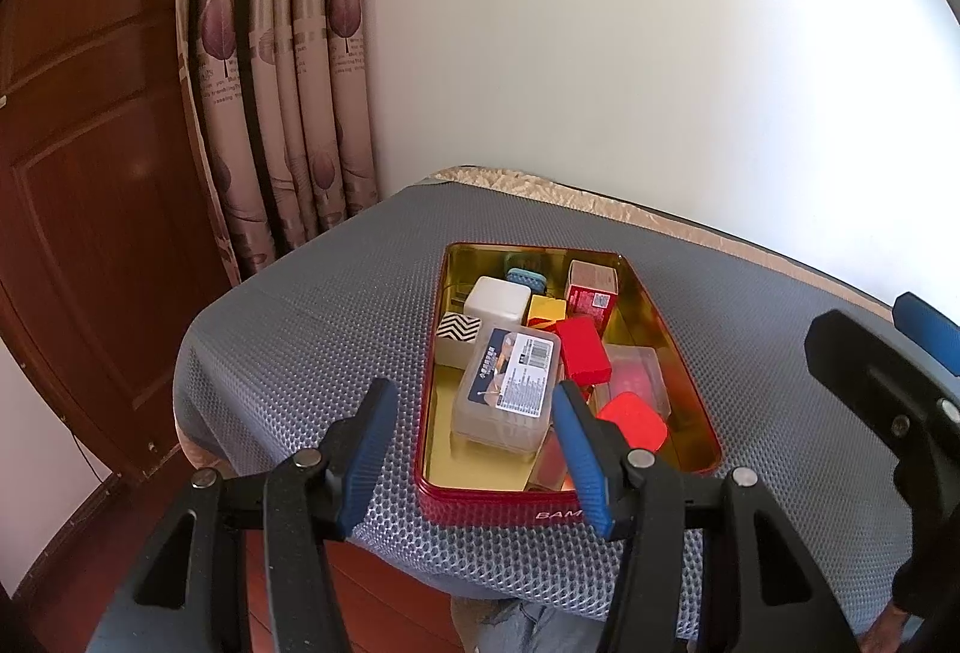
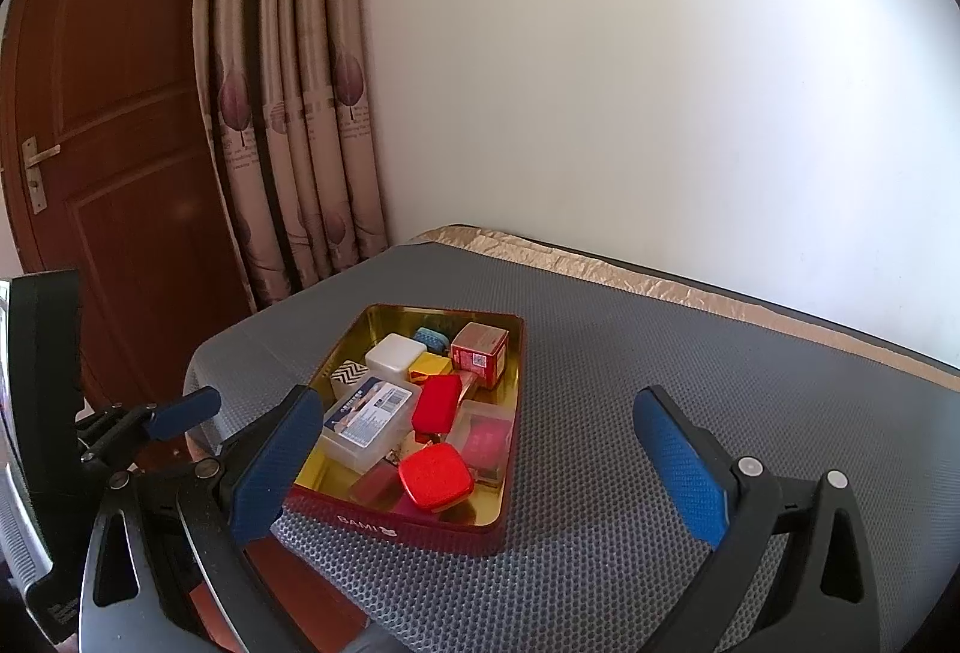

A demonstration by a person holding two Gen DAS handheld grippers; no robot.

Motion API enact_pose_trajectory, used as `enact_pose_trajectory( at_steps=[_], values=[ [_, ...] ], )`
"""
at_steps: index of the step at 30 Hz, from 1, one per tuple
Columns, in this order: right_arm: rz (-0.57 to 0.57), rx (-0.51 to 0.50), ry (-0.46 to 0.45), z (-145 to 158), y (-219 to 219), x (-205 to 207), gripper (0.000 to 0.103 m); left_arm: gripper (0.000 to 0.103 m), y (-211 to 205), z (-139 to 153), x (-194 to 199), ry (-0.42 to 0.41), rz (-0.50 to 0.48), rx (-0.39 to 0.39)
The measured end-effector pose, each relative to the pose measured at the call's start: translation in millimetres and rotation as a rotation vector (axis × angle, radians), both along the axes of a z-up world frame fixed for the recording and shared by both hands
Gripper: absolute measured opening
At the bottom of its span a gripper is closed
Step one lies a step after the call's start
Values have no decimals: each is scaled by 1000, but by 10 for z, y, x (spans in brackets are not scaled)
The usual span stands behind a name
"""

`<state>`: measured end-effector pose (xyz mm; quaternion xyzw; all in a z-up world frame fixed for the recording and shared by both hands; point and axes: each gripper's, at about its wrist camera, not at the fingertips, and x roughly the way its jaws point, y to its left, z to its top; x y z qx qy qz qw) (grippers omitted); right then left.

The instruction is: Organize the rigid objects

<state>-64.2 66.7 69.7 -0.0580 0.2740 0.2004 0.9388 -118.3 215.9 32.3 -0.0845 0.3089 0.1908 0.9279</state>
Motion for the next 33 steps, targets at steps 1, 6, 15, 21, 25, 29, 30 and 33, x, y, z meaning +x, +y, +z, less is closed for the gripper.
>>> enact_pose_trajectory(
  at_steps=[1,6,15,21,25,29,30,33],
  values=[
    [-1,1,0,0,1,-2,103,55,-1,-1,0,1,-1,-3],
    [-3,5,5,-6,4,7,103,55,-11,-9,2,4,0,-2],
    [-17,15,12,-18,5,0,103,55,-8,-15,-5,5,-1,-7],
    [-11,13,9,-26,16,-19,103,56,-13,-12,-4,9,-1,-5],
    [-10,6,-6,-19,43,-53,103,56,-9,-9,-12,5,2,-6],
    [-8,2,-13,-15,35,-62,103,56,5,-15,-9,7,3,-14],
    [-11,1,-17,-10,26,-66,103,56,6,-16,-11,8,4,-15],
    [-22,8,-26,4,-11,-67,103,56,14,-17,-12,9,4,-16]
  ],
)
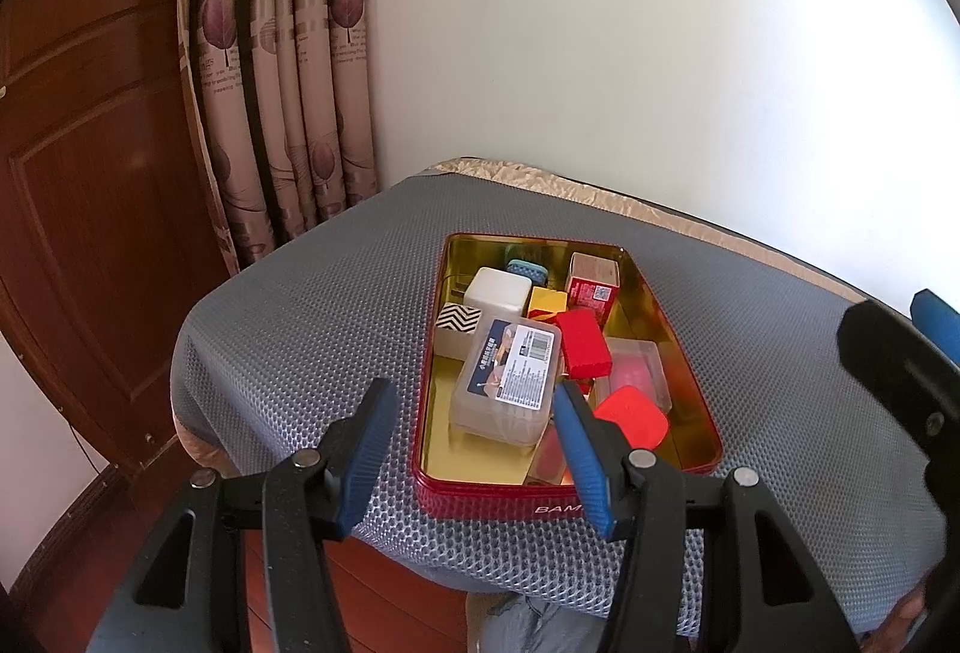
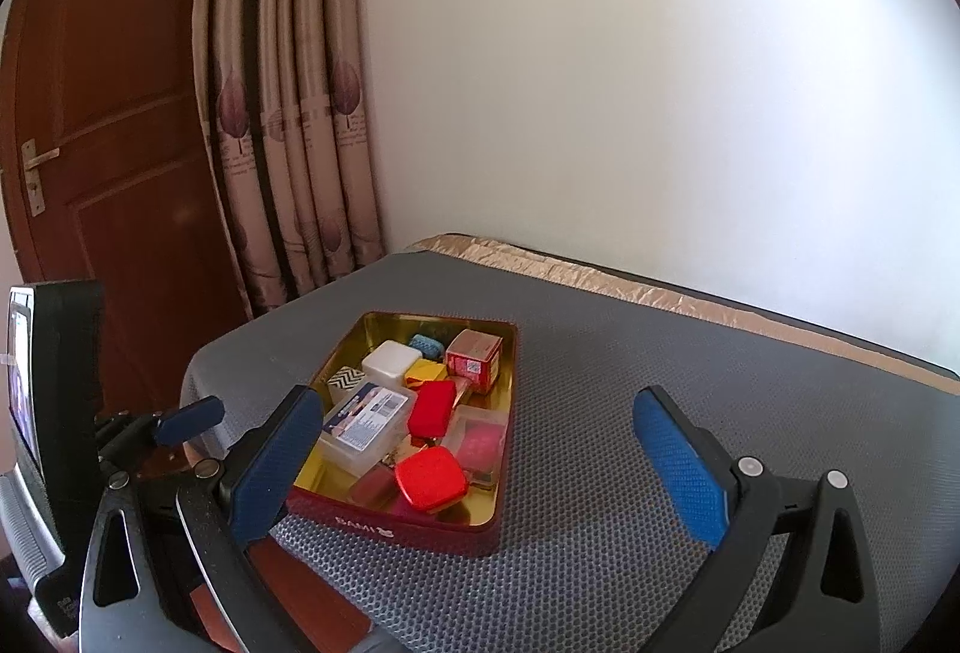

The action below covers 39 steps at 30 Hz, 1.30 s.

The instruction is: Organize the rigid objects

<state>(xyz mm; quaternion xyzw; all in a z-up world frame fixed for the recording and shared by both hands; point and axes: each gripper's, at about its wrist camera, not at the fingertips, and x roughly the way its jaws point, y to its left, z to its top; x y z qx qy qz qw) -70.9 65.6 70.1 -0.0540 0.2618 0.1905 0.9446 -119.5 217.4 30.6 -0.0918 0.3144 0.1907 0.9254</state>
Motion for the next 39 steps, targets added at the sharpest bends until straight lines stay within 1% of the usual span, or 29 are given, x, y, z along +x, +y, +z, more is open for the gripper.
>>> enact_pose_trajectory(
  at_steps=[5,13,39],
  values=[
    [-4,3,22,-22,-27,25,103,56,3,-3,3,-2,-1,0],
    [-4,-16,17,-29,3,-11,103,56,-12,5,-14,-5,3,-8],
    [-3,-14,32,-67,-7,-12,103,56,-32,-1,-1,-17,12,-6]
  ],
)
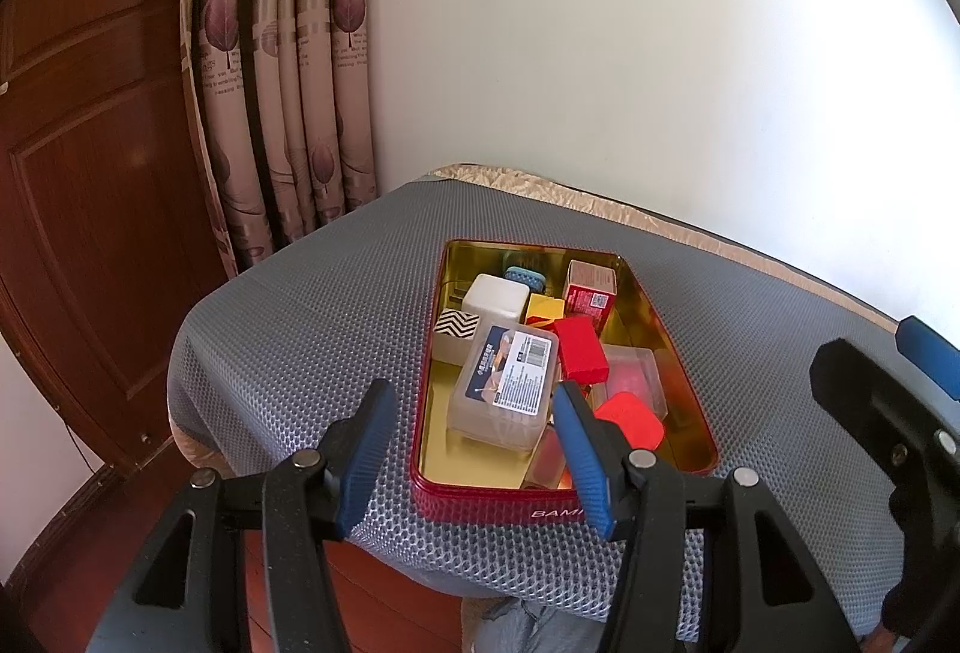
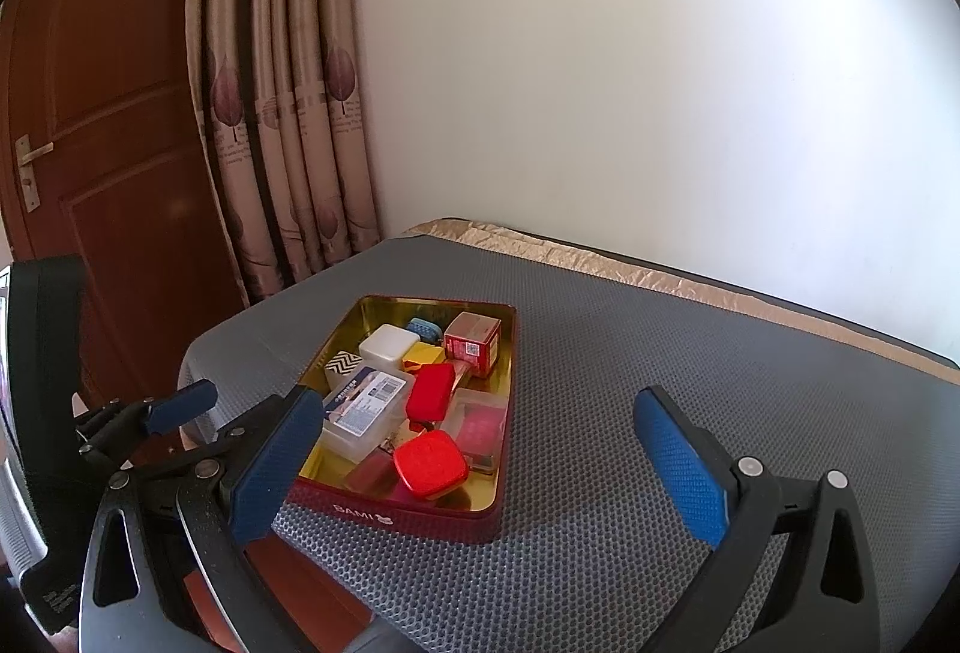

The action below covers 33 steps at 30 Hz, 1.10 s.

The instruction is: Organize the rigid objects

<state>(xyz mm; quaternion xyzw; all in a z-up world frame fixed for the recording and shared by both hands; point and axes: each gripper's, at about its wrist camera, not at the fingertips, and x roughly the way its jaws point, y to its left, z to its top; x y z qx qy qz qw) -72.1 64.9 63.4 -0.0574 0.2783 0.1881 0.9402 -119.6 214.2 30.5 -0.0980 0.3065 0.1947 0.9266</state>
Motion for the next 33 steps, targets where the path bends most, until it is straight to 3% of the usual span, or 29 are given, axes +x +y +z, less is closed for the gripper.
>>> enact_pose_trajectory(
  at_steps=[24,33],
  values=[
    [2,9,6,25,17,-45,103,56,-68,67,-53,-30,-7,20],
    [-10,63,-40,224,-99,-125,103,56,-145,412,-247,-100,34,82]
  ],
)
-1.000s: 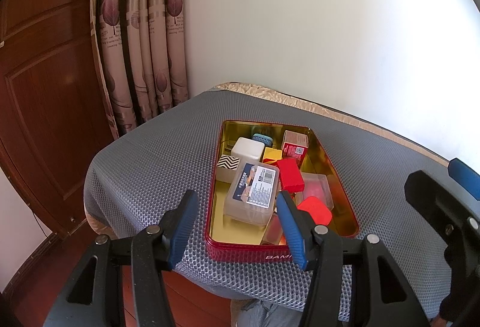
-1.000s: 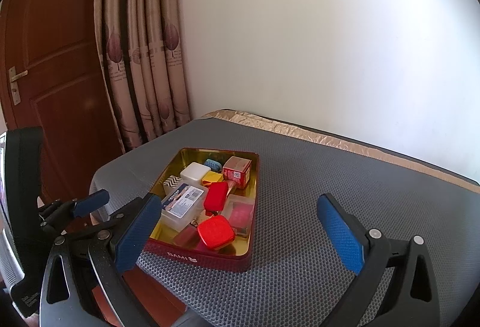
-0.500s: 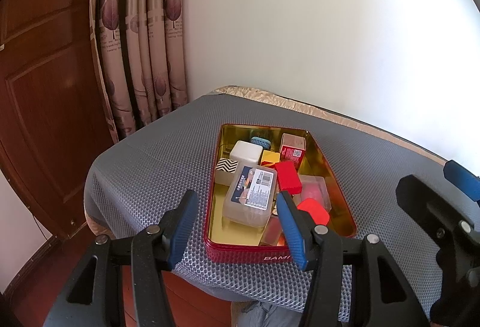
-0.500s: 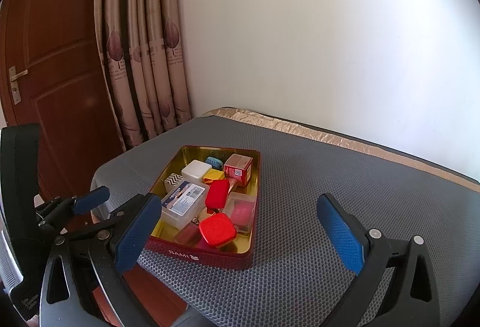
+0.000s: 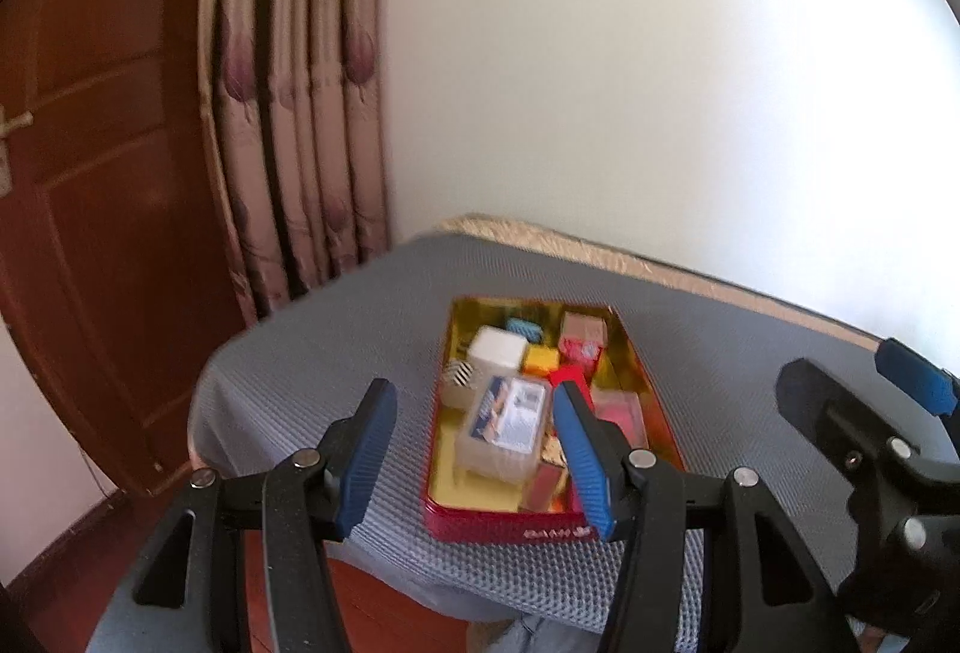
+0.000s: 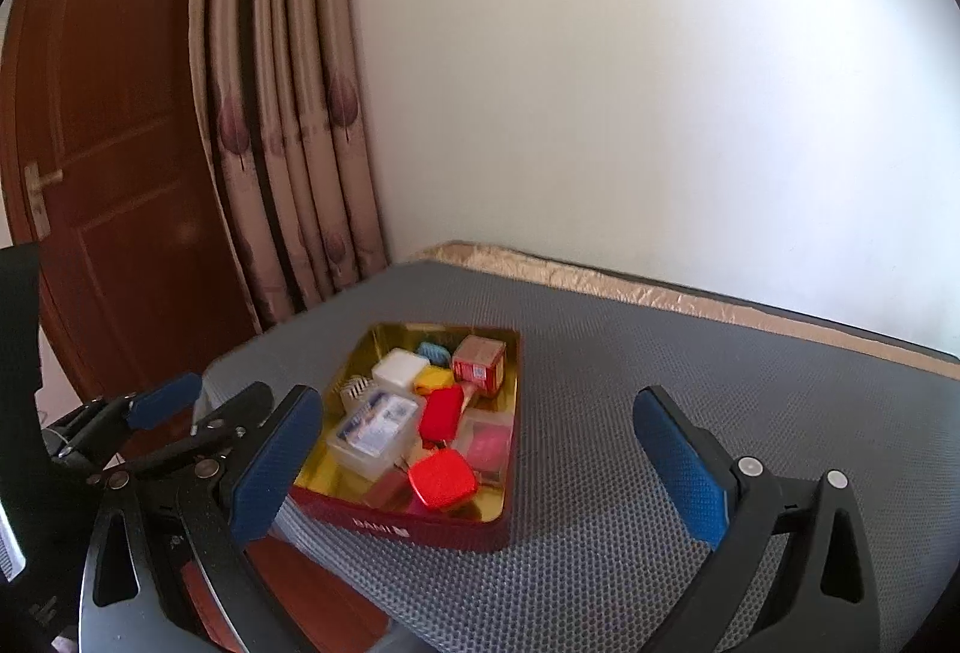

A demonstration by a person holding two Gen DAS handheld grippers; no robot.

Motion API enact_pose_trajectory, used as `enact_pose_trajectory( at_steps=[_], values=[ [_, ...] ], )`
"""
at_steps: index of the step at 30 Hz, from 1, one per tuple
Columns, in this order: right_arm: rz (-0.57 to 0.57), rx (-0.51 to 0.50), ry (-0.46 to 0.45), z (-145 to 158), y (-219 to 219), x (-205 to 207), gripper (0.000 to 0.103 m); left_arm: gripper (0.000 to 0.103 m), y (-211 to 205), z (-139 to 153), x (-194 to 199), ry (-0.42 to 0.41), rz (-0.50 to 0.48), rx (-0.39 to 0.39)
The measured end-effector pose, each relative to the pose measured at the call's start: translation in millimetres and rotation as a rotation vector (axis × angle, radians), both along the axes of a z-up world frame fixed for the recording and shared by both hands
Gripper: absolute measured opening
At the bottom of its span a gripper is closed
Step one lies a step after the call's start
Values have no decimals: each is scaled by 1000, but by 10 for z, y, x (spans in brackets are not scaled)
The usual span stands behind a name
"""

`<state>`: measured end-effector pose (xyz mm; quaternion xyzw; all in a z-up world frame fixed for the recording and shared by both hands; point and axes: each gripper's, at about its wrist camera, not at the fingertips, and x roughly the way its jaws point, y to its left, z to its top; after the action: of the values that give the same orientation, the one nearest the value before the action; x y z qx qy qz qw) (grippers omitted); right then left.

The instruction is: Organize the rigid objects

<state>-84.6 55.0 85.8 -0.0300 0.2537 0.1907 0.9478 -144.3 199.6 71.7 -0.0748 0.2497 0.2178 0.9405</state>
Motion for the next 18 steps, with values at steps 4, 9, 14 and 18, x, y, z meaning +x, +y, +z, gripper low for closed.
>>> enact_pose_trajectory(
  at_steps=[4,9,14,18],
  values=[
    [-2,45,-18,167,-72,-36,103,56,-32,187,-68,-12,39,47],
    [-17,82,-43,360,-141,-97,103,56,-33,302,-111,7,33,25],
    [-12,100,-59,457,-141,-148,103,56,-72,383,-154,6,33,40],
    [-5,87,-72,474,-100,-184,103,56,-75,414,-181,1,28,36]
  ],
)
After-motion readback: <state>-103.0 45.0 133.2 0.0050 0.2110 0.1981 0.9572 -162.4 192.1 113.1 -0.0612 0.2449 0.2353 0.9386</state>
